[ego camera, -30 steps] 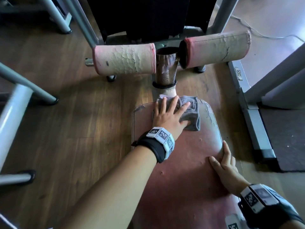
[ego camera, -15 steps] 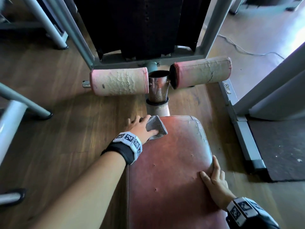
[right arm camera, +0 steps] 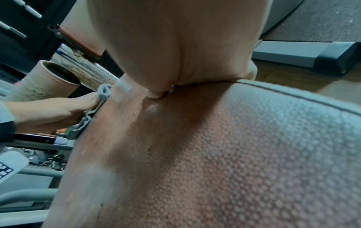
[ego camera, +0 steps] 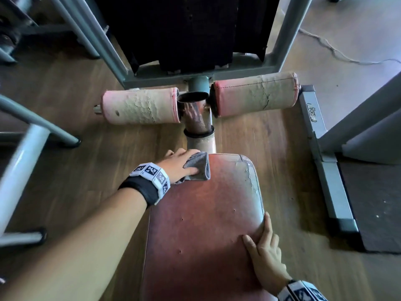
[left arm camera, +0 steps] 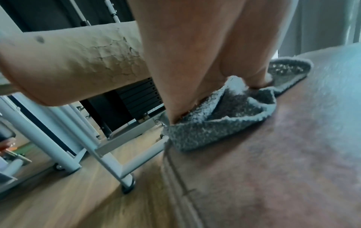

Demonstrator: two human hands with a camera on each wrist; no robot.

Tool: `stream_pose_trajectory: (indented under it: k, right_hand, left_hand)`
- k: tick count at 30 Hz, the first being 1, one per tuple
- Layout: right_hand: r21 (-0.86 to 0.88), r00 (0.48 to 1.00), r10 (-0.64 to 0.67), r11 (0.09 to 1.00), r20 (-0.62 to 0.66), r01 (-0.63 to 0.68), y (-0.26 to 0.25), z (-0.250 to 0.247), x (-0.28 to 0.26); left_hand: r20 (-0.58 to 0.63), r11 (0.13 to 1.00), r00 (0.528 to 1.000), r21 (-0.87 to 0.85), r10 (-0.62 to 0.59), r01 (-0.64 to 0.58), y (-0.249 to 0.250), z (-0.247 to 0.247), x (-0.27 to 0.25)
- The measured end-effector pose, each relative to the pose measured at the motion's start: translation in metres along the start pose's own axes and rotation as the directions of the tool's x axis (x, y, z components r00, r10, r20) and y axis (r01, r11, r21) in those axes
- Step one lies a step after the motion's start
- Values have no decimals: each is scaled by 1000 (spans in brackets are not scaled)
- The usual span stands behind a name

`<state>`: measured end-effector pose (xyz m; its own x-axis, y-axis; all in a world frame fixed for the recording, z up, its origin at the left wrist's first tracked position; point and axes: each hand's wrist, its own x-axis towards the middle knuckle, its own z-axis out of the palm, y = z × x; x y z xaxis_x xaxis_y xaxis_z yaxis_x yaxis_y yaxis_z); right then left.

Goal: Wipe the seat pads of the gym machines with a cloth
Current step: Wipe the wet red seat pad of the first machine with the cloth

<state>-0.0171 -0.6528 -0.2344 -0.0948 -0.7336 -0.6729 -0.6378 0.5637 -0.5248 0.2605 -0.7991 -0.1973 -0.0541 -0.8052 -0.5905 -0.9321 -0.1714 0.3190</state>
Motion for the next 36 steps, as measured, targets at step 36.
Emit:
stream_pose_trajectory:
  k: [36]
  right_hand:
    - [171, 975, -193, 970, 111, 172, 16, -8, 3]
  left_hand:
    - [16, 998, 998, 15, 57, -57, 26, -6, 14]
